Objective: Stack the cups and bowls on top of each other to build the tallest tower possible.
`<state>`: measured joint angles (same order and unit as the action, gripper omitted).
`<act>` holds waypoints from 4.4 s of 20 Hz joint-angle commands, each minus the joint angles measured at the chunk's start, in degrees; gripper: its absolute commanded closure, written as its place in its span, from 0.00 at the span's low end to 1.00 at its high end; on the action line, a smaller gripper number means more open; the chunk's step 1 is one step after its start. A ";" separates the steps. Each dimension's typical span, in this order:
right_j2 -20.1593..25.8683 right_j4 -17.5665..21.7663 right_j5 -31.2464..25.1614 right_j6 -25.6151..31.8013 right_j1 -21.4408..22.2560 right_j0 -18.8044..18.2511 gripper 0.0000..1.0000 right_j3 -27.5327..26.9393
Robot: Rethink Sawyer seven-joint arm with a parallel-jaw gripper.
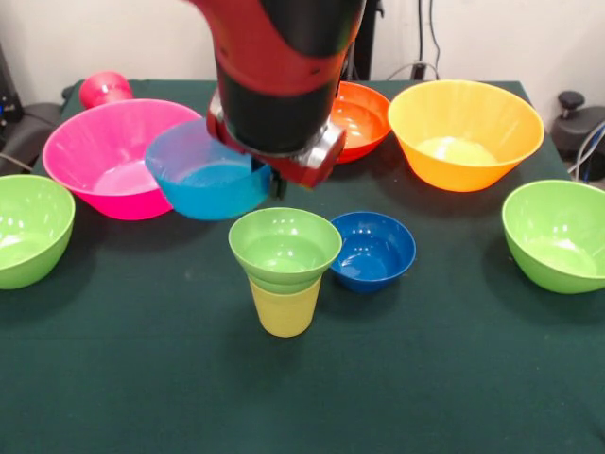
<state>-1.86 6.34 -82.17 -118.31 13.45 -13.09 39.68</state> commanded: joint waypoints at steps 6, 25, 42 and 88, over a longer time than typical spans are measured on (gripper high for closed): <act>1.54 0.10 1.13 -6.98 -4.54 1.45 1.00 -5.59; 0.01 -2.56 3.95 -9.38 -2.08 2.33 1.00 -0.40; -2.57 -5.74 5.43 -12.29 -3.99 3.97 1.00 -2.00; -7.70 -14.38 3.31 -20.09 -9.29 7.64 1.00 -8.21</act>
<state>-11.77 -7.62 -79.28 -126.28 5.84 -7.23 33.42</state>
